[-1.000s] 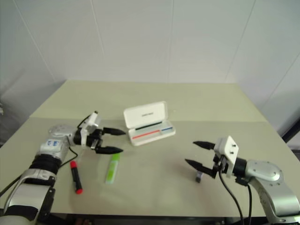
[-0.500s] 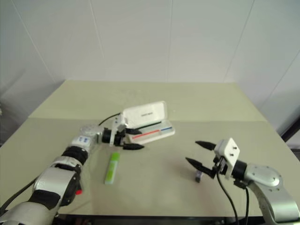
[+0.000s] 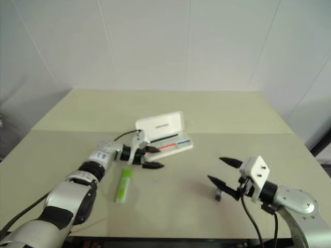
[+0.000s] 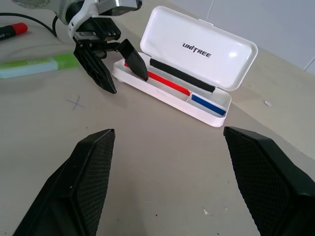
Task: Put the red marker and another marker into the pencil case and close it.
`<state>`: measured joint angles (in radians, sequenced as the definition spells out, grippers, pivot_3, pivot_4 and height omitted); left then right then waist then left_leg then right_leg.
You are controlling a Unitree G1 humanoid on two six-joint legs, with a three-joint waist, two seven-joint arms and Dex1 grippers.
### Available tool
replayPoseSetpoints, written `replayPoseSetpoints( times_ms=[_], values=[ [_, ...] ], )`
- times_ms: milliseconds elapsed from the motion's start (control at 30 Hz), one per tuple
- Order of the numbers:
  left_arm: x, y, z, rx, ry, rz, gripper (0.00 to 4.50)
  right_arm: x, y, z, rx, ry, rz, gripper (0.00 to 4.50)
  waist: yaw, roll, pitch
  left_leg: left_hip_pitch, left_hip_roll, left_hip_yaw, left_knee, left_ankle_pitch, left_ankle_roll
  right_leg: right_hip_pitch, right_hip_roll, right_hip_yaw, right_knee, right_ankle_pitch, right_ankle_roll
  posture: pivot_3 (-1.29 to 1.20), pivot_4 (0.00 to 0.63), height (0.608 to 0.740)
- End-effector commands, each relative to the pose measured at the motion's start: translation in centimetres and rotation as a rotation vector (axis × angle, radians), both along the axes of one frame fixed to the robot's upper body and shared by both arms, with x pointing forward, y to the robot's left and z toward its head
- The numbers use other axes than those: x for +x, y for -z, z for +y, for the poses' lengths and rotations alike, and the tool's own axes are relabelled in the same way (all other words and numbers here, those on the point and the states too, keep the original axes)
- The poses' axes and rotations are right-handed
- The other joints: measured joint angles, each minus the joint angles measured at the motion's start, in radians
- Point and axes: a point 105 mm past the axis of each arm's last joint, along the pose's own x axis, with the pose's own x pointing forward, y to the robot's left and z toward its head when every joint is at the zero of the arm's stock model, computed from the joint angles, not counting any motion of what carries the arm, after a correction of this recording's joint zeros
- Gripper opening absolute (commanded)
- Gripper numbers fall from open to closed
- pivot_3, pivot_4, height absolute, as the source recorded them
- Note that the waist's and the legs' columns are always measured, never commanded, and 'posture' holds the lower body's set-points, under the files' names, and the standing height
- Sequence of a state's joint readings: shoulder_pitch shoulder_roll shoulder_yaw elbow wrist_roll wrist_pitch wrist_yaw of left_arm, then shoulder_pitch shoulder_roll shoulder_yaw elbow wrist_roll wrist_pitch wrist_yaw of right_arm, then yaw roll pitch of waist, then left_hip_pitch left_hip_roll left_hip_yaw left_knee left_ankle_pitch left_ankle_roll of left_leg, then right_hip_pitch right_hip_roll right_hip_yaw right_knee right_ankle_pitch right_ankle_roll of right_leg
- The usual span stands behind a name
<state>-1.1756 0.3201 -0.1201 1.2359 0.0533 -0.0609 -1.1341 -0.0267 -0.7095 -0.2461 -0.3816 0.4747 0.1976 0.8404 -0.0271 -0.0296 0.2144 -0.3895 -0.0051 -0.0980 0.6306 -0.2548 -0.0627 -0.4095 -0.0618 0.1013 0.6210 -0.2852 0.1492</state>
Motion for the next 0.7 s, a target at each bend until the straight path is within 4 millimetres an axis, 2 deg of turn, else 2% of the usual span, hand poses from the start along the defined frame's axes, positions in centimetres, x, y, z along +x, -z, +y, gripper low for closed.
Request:
replayPoseSetpoints(
  times_ms=[33,100,367,500,700],
  values=[
    [0.2,0.5,0.1,0.079,-0.016,0.033,4.27,-0.2,-1.2,-0.4,-0.002,0.008,-0.044,4.50,0.000,0.000,0.000,0.000,0.000,0.000,0.000,0.000,0.000,0.000,0.000,0.000,0.000,0.000,0.000,0.00,0.150,0.740],
    [0.1,0.7,0.0,0.104,-0.009,0.020,3.84,-0.1,-1.3,-0.4,-0.004,0.007,-0.045,4.50,-0.001,0.000,0.000,0.001,0.000,0.000,0.001,0.000,0.000,0.001,0.000,0.000,0.000,0.000,0.000,0.00,0.150,0.740],
    [0.4,0.6,0.2,0.129,-0.002,-0.068,1.36,0.1,-1.5,-0.6,-0.019,0.000,-0.049,4.50,0.000,0.000,0.000,0.001,0.000,0.000,0.000,0.000,0.000,0.001,0.000,0.000,0.000,0.000,0.000,0.00,0.150,0.740],
    [0.5,-0.2,0.8,0.134,0.011,-0.119,0.03,0.2,-1.8,-1.0,-0.033,-0.001,-0.055,4.50,0.000,0.000,0.000,0.001,0.000,0.000,-0.001,0.000,0.000,0.001,0.000,0.000,-0.001,0.000,0.001,0.00,0.150,0.740],
    [0.1,-2.0,1.3,0.115,0.086,-0.203,0.03,-0.1,-2.0,-1.6,-0.042,-0.005,-0.050,4.50,-0.001,0.000,0.000,0.001,0.000,0.000,0.000,0.000,0.000,0.001,0.000,0.000,0.000,0.000,0.001,0.00,0.150,0.740]
  ],
)
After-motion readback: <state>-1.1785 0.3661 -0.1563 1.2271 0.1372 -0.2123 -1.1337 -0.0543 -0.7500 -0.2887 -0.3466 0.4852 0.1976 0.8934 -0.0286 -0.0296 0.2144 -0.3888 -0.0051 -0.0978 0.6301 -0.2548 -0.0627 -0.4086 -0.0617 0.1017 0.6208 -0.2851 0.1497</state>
